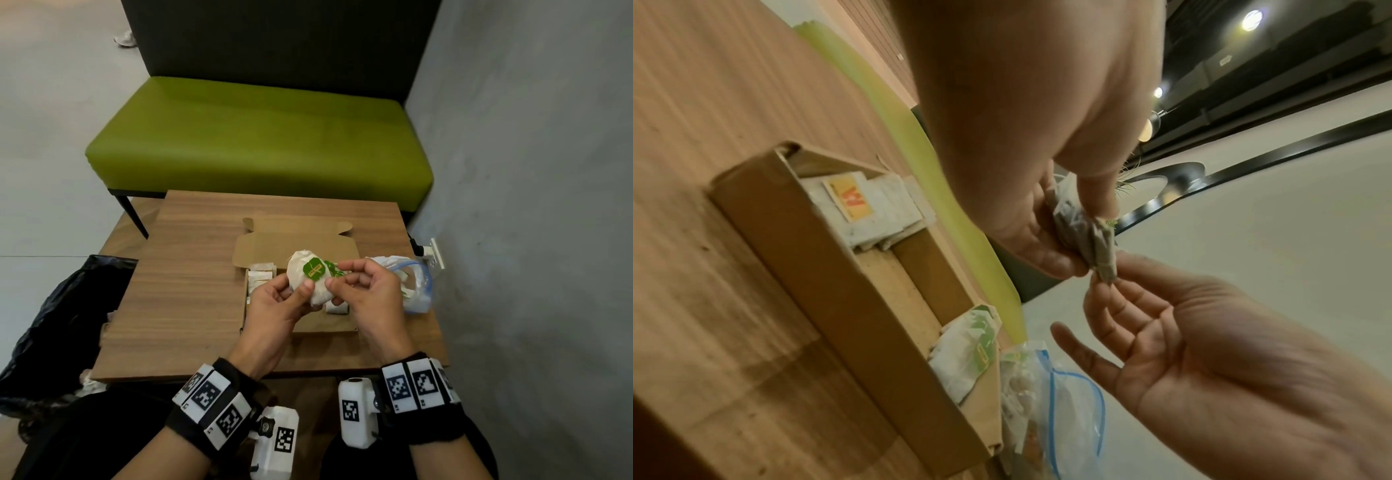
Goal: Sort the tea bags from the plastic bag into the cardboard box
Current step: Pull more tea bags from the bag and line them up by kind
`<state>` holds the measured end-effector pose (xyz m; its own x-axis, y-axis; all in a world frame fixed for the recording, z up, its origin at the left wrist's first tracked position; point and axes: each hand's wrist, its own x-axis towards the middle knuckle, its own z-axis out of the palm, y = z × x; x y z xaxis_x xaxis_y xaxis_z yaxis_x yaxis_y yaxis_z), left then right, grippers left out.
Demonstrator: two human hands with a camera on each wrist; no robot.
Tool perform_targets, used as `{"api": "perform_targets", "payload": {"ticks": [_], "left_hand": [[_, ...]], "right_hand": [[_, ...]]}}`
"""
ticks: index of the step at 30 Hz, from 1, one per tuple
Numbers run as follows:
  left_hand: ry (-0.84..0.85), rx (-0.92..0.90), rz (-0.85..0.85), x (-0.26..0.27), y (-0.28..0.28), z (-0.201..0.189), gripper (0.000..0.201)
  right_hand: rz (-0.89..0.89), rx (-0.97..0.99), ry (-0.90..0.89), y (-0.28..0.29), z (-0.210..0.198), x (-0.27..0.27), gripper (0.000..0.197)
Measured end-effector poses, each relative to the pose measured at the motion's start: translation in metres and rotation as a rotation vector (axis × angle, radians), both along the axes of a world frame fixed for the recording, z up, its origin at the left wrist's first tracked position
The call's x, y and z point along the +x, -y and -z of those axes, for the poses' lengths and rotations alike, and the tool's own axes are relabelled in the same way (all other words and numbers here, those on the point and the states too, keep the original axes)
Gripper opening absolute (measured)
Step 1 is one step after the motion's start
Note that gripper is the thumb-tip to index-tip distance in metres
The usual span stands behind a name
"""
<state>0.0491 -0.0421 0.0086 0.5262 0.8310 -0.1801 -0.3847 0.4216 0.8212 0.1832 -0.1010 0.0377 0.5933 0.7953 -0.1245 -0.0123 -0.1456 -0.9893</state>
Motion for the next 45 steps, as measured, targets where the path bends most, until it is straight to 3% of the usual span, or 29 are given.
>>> {"api": "perform_targets", "payload": {"ticks": [7, 13, 19, 25, 35, 45], "left_hand": [[-0.039, -0.012, -0.050, -0.009, -0.002, 0.004, 0.031], [-0.045, -0.041, -0.033, -0.015, -0.004, 0.006, 0.040], [-0.179, 0.110, -0.019, -0.016, -0.007, 0.007, 0.024], [-0.268, 0.201, -0.002, -0.018, -0.007, 0.006, 0.029], [-0.175, 0.038, -0.111, -0.025, -0.012, 0.006, 0.025], [-0.210, 0.084, -0.137, -0.035, -0.017, 0.004, 0.027]], "right_hand": [[-0.087, -0.004, -0.048, -0.005, 0.004, -0.012, 0.034], [-0.068, -0.011, -0.089, -0.007, 0.008, -0.011, 0.014], [-0.139, -0.093, -0.048, -0.004, 0.007, -0.008, 0.016], [-0.121, -0.043, -0.033, -0.004, 0.004, -0.005, 0.016], [-0.065, 0.049, -0.064, 0.003, -0.003, 0.010, 0.010], [0.073, 0.062, 0.023, 0.008, -0.008, 0.023, 0.020]]}}
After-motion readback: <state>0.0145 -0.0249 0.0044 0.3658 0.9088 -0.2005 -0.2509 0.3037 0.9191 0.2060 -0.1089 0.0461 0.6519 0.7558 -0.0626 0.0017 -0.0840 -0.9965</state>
